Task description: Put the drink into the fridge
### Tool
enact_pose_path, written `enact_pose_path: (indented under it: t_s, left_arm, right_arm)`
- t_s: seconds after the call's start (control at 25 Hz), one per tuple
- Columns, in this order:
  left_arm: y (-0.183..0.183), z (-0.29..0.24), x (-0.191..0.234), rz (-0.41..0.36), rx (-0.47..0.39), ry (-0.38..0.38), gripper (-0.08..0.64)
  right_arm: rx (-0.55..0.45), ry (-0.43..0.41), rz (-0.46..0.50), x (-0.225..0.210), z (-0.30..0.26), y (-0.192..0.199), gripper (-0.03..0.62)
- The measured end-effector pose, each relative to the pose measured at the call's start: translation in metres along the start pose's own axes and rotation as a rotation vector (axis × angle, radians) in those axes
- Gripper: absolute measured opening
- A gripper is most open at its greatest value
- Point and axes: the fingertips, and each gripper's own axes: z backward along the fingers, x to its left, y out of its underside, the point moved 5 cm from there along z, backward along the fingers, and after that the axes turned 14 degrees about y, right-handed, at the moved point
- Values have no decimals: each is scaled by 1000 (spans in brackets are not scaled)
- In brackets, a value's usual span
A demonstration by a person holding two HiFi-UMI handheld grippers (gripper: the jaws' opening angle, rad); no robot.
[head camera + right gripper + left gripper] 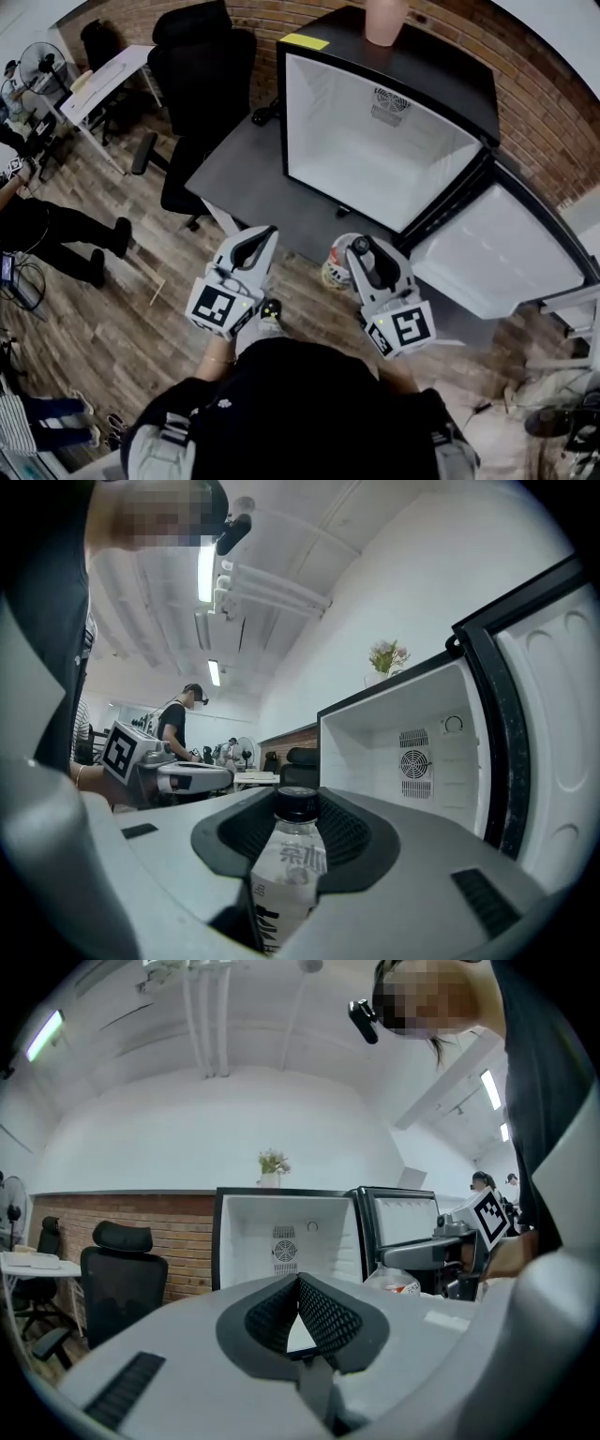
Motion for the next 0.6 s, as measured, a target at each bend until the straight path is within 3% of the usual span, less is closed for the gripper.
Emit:
enact_pose_path:
  t_s: [0.6]
  left_arm:
    - [1,-23,105,36,-17,155,-3]
  right_arm:
    - [26,150,9,18,-86,-12,137]
